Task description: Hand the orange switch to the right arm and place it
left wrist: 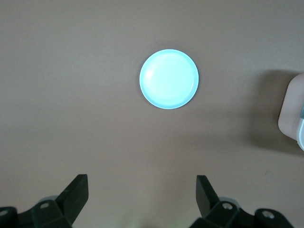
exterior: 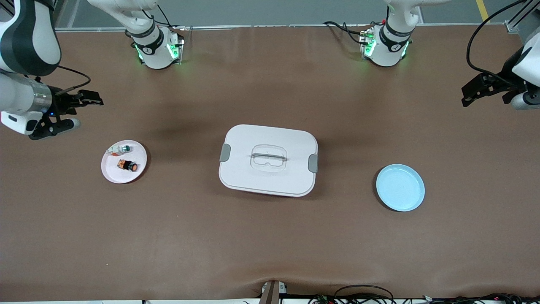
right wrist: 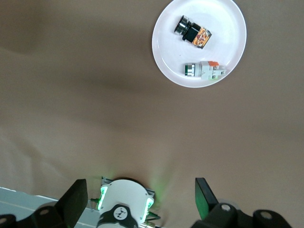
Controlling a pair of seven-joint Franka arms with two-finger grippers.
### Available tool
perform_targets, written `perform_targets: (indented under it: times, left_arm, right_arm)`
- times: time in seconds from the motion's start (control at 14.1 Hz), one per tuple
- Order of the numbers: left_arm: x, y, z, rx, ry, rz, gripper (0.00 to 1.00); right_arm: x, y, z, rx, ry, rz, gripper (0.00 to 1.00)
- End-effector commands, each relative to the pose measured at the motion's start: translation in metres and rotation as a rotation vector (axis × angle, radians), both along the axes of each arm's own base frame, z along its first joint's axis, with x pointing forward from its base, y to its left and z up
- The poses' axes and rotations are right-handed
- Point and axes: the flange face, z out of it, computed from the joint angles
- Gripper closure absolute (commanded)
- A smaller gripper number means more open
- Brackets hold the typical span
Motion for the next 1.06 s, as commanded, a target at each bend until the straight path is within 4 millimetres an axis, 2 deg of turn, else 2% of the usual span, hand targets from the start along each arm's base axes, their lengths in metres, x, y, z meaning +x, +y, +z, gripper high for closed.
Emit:
perform_targets:
  times: [0.0,0.28,0.43,0.64,0.85,0.99]
  left_arm:
    - [-0.006,0.0,0.003,-0.011,-0.013,-0.013,0.0]
    - [-0.007,-0.001,0.005,-0.011,-0.016,-0.015,0.0]
    - [-0.008,0.0,0.005,-0.011,-0.015,-0.013,0.0]
    - [-0.008,-0.001,0.006,-0.011,-0.018,-0.015,0.0]
    - [-0.009,-0.002,0.007,-0.011,-0.016,-0.018,0.0]
    - [-0.011,-0.002,0.01,-0.01,-0.019,-0.019,0.0]
  right_arm:
    - [0.009,0.012,0.017,-0.066,0.013,-0.089,0.0]
    - [0.012,0.013,0.016,-0.082,0.005,-0.12,0.0]
    - [0.013,0.011,0.022,-0.115,0.003,-0.188,0.0]
    - [0.018,0.004,0.054,-0.181,-0.014,-0.322,0.0]
    - [0.023,0.001,0.077,-0.221,-0.032,-0.321,0.0]
    - [0.027,-0.007,0.1,-0.215,-0.082,-0.339,0.0]
